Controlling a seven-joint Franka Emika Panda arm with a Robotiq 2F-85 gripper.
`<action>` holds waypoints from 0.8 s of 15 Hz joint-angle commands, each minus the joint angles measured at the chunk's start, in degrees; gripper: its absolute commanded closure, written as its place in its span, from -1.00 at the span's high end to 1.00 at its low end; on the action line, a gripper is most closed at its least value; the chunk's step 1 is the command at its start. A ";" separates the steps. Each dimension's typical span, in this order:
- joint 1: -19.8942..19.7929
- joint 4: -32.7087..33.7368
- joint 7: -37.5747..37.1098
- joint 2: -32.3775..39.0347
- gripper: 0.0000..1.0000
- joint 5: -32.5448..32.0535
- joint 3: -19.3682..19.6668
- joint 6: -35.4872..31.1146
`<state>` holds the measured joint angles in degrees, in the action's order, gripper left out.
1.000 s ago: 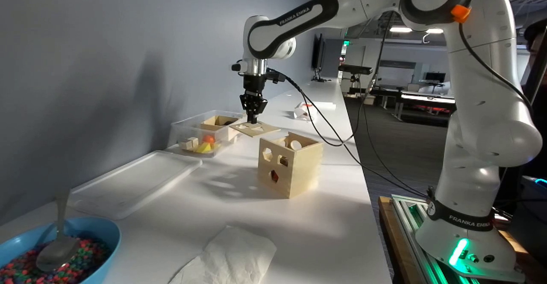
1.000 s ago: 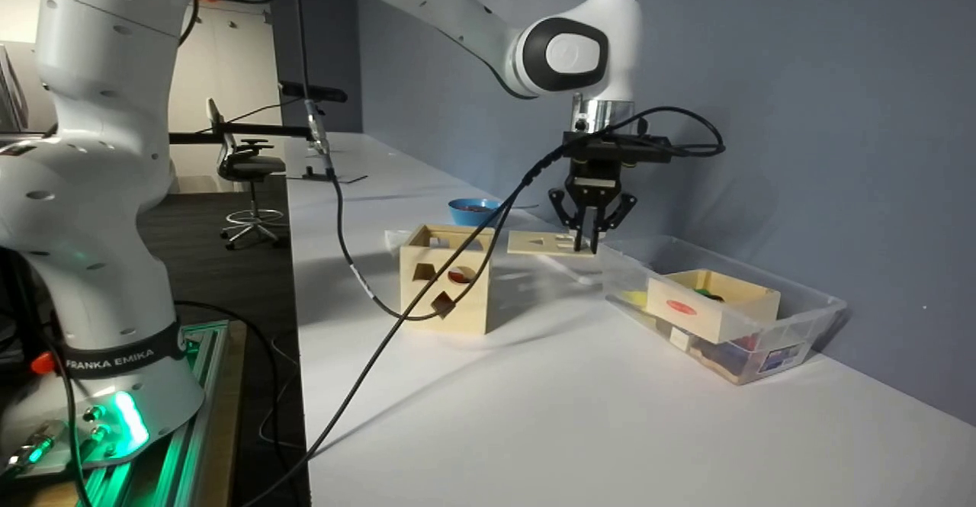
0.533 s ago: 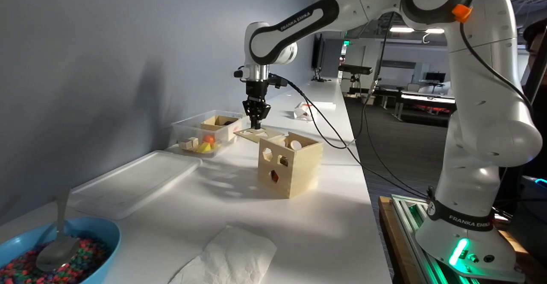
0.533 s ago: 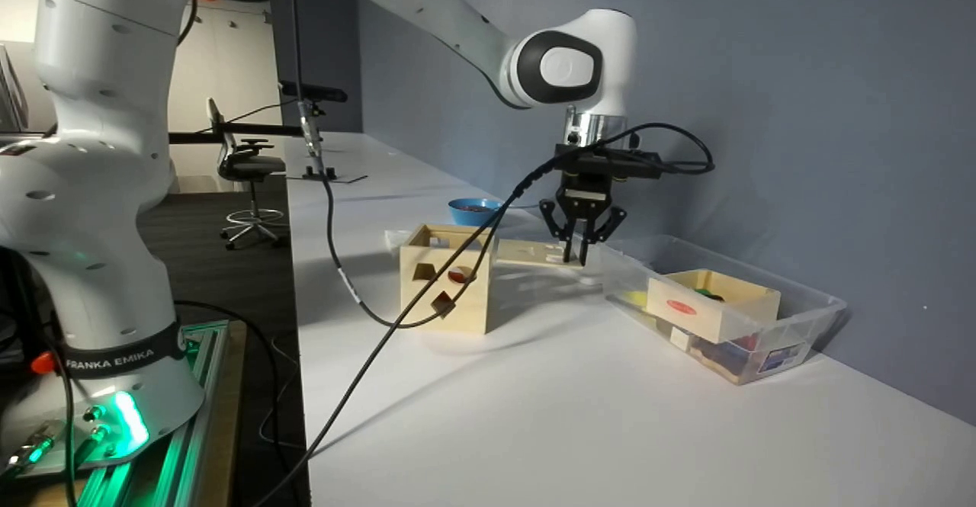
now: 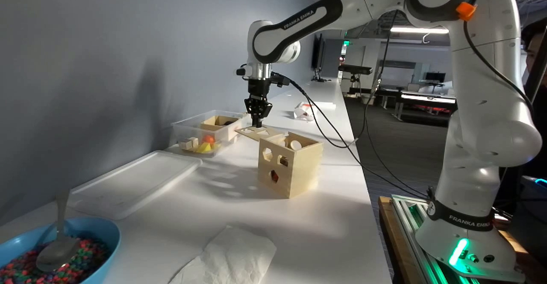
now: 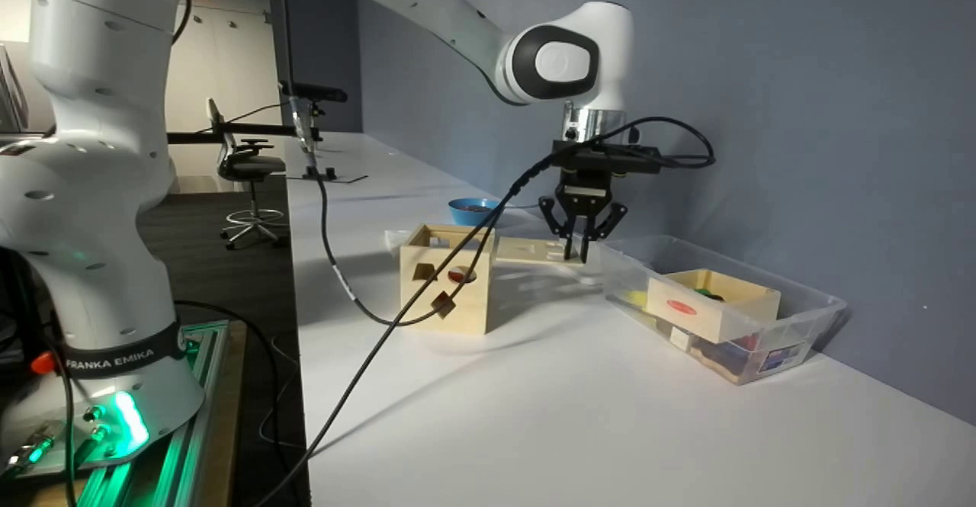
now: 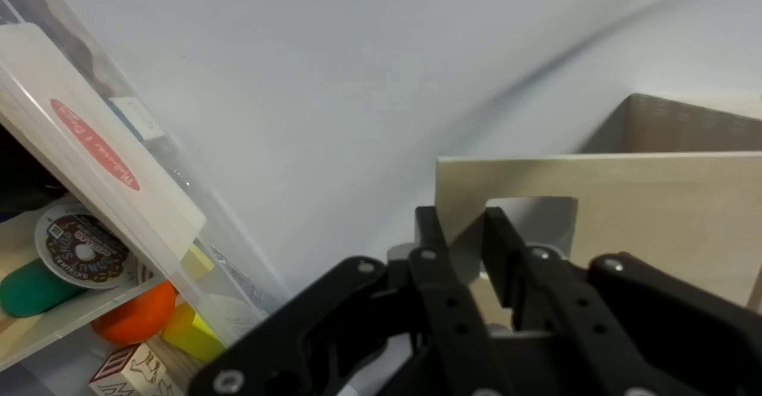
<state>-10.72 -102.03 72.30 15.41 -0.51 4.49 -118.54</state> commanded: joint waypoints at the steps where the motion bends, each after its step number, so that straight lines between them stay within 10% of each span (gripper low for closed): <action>1: -0.98 -3.42 1.42 -2.72 -0.89 1.83 -0.29 -2.77; 12: -1.53 -5.68 5.64 -4.01 -0.89 6.00 -0.40 -4.55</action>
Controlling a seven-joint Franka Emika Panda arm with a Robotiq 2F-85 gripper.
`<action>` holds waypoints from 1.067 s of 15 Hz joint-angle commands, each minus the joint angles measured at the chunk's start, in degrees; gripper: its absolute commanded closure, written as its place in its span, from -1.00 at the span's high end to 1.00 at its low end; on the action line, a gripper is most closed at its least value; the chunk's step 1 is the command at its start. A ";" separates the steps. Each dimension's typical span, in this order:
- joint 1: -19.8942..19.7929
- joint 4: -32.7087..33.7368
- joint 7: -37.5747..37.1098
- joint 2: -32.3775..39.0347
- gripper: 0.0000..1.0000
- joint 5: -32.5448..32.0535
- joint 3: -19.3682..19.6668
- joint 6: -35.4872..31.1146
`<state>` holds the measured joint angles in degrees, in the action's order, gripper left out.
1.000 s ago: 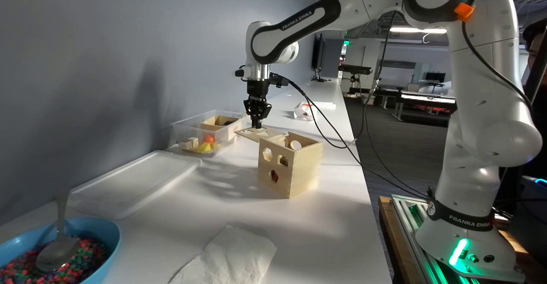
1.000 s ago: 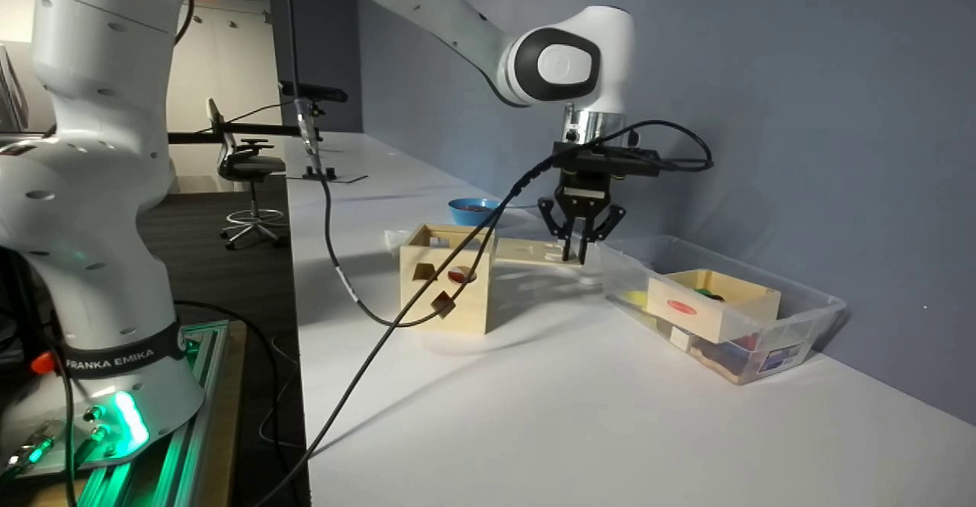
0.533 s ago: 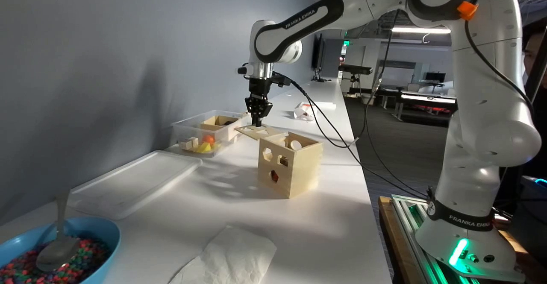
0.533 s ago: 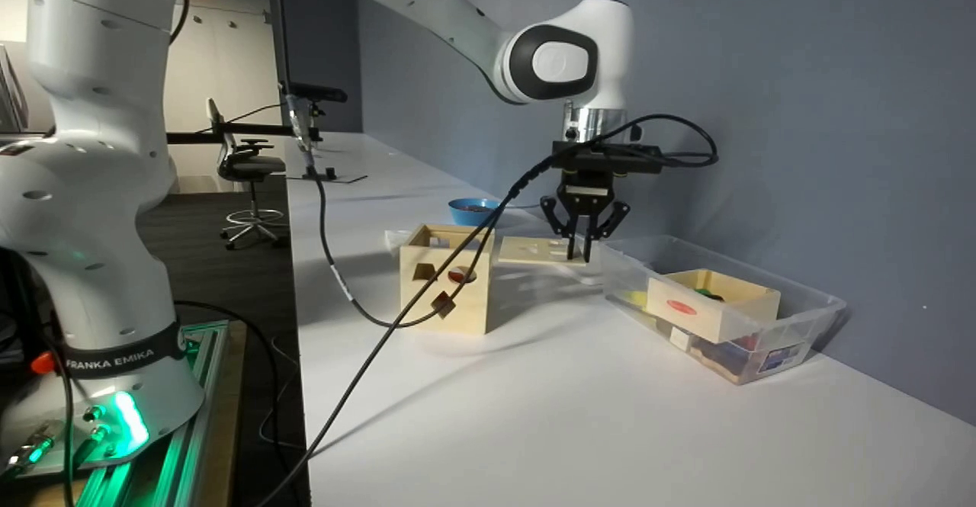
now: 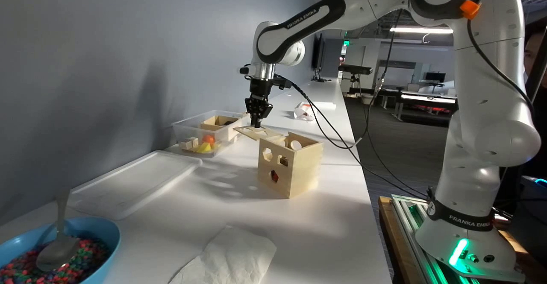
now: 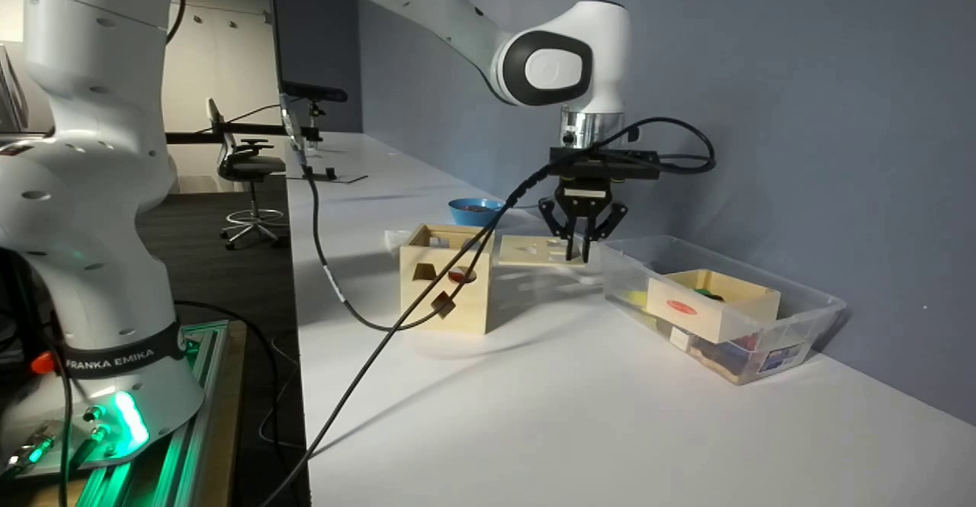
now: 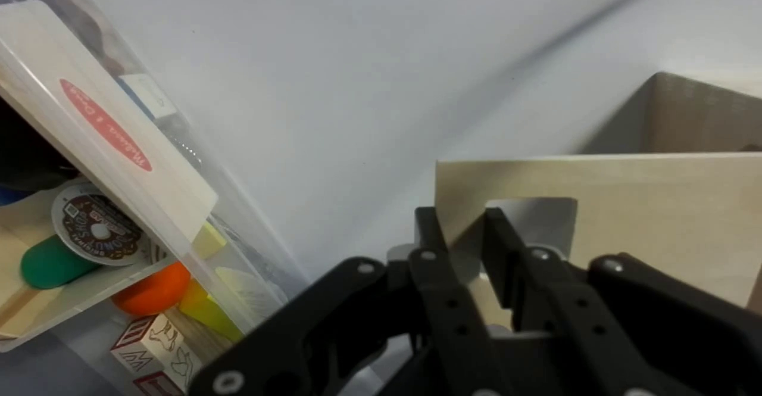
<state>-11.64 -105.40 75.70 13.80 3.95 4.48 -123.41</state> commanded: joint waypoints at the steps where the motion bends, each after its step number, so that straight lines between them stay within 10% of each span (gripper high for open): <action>1: -0.53 -2.28 2.45 -2.45 -0.89 1.23 -0.32 0.81; 16: 0.03 -2.79 2.72 -3.43 -0.89 0.79 -0.11 2.78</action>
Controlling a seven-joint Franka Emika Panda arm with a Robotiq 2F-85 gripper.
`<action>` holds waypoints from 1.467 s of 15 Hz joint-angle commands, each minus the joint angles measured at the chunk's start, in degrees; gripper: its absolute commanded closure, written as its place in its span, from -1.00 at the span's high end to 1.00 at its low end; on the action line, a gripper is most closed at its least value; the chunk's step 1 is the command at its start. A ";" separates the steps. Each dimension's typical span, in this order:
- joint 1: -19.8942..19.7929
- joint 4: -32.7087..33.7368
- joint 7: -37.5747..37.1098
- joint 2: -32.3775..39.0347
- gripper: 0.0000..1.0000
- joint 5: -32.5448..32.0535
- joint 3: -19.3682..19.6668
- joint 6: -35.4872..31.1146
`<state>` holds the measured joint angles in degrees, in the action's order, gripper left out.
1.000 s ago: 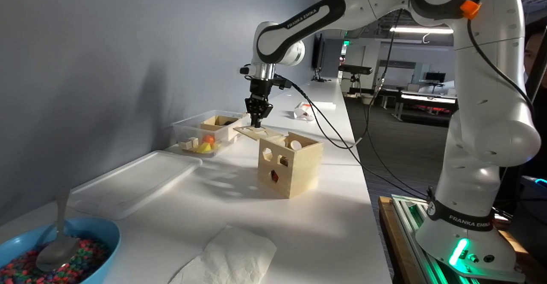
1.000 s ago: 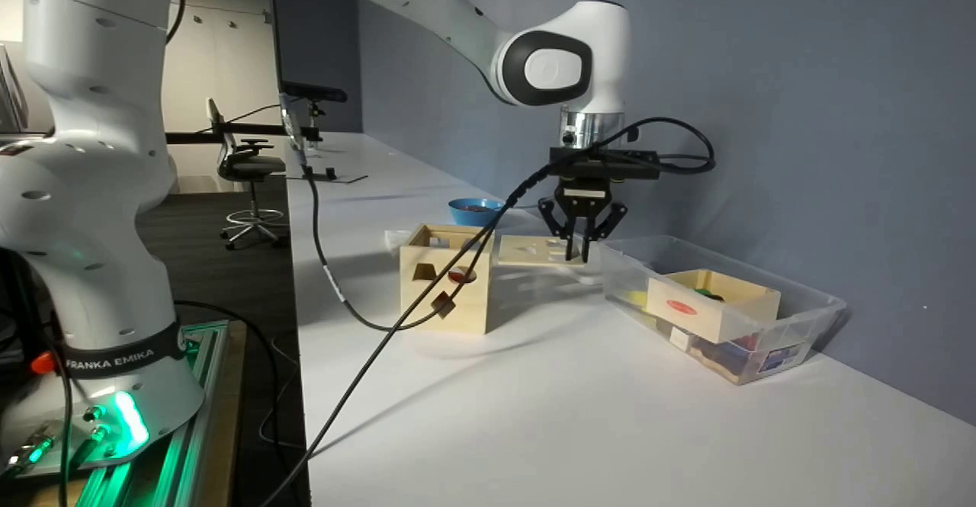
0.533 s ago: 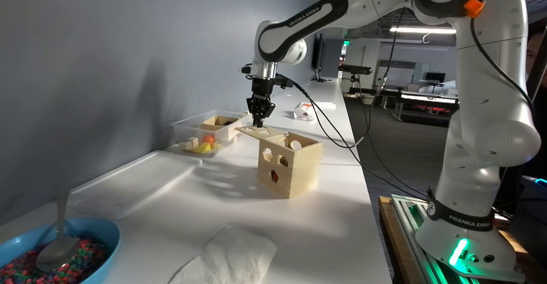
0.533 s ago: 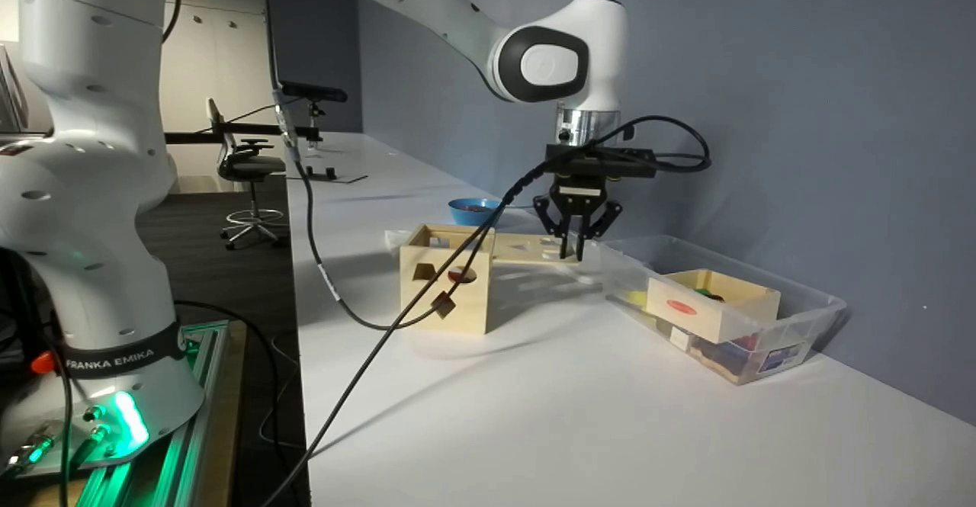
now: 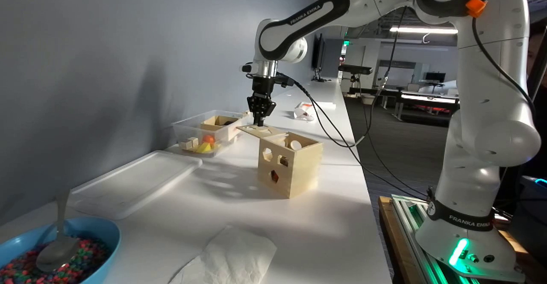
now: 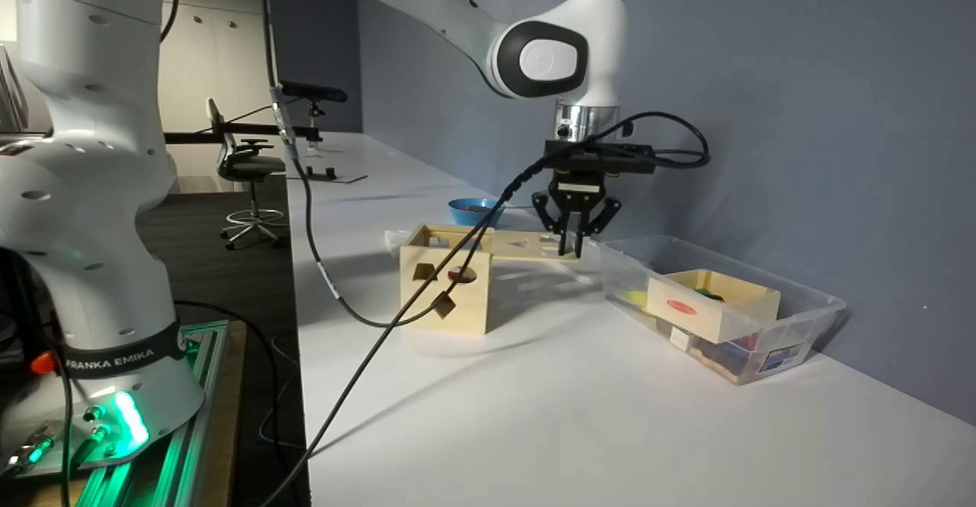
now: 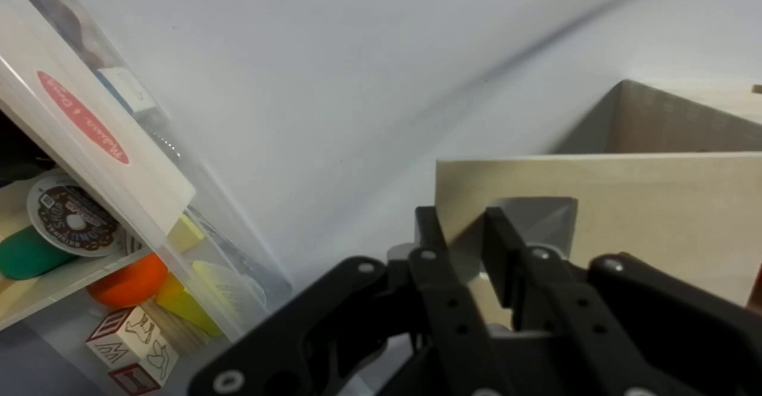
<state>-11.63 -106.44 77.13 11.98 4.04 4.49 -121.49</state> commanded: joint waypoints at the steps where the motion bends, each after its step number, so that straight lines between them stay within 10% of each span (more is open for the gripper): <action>1: 0.09 -1.70 1.02 -1.48 -0.89 0.54 -0.09 0.97; 22: 2.16 -1.22 -11.72 -0.89 -0.89 -7.74 0.40 1.71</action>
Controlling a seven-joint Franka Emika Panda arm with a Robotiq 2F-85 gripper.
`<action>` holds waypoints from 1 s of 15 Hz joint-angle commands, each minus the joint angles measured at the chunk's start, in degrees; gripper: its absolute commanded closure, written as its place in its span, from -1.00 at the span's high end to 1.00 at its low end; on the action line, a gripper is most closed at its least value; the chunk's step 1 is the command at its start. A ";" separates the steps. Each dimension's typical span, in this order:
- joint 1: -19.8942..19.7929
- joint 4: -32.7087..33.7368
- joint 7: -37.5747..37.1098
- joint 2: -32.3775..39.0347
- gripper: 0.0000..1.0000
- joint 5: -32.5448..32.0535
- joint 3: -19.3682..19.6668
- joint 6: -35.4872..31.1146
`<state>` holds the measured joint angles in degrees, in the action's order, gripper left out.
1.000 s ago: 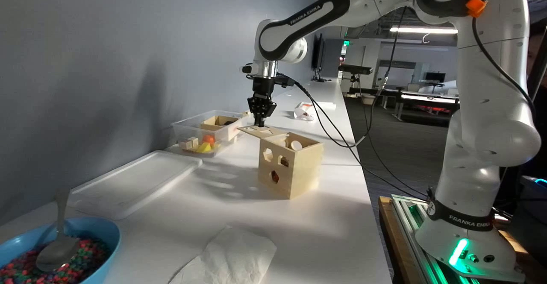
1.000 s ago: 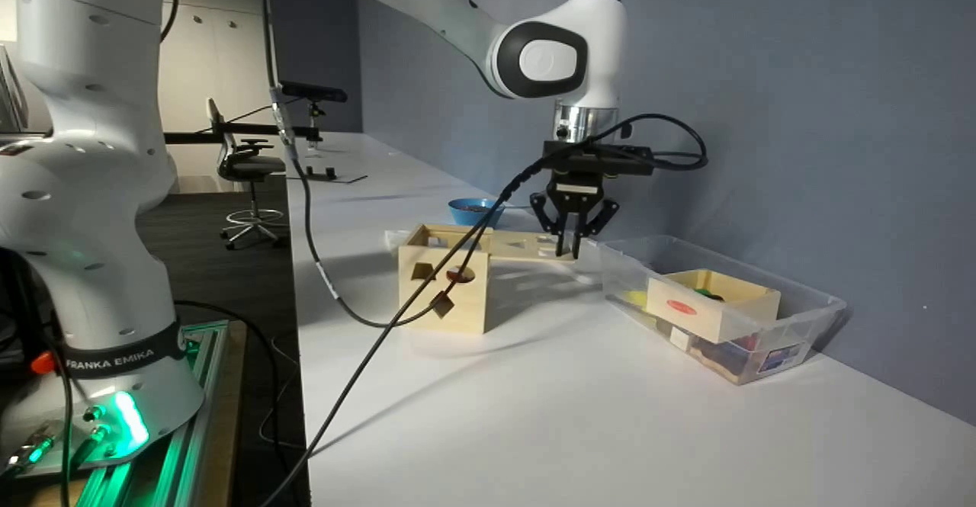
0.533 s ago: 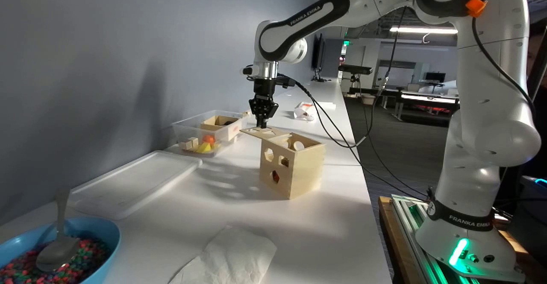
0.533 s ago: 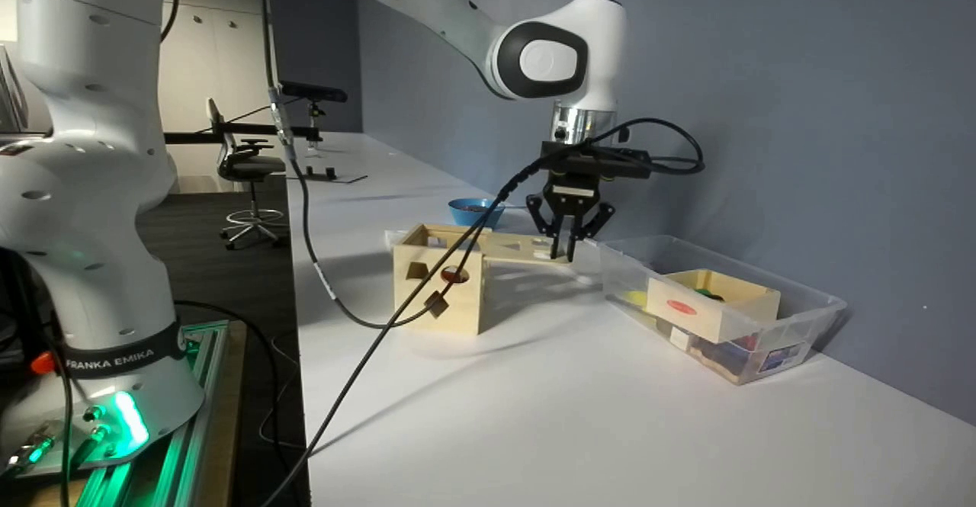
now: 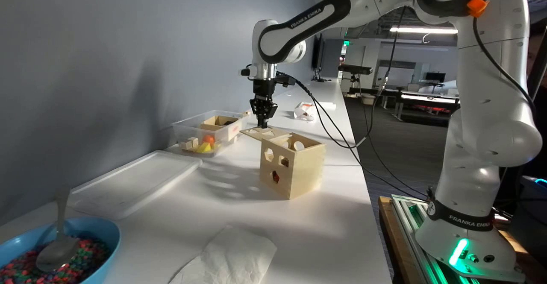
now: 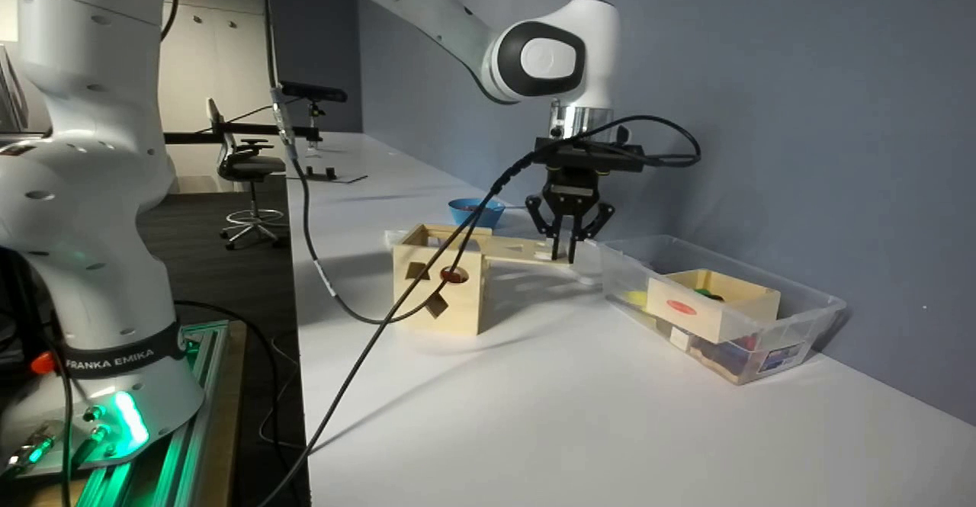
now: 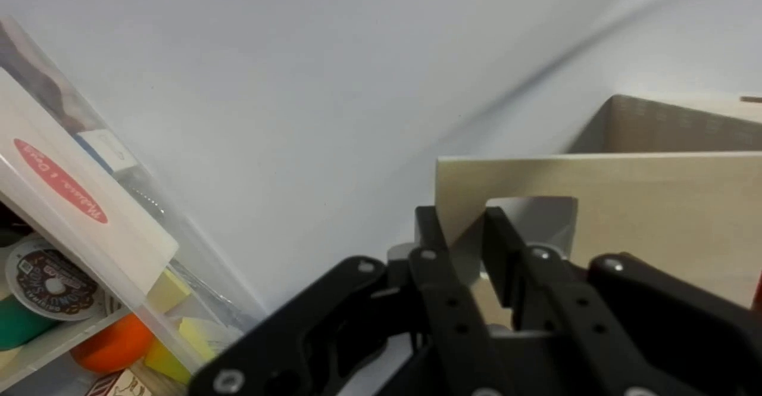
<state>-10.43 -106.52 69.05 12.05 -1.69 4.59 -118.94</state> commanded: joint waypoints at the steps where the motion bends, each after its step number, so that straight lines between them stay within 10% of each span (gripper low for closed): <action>1: 1.01 -1.31 -3.97 -1.12 -0.89 -1.86 0.12 -1.38; 15: 0.55 -2.76 0.13 -2.23 -0.89 0.18 -0.32 -3.64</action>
<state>-9.23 -106.59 67.14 11.98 -2.07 4.31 -121.31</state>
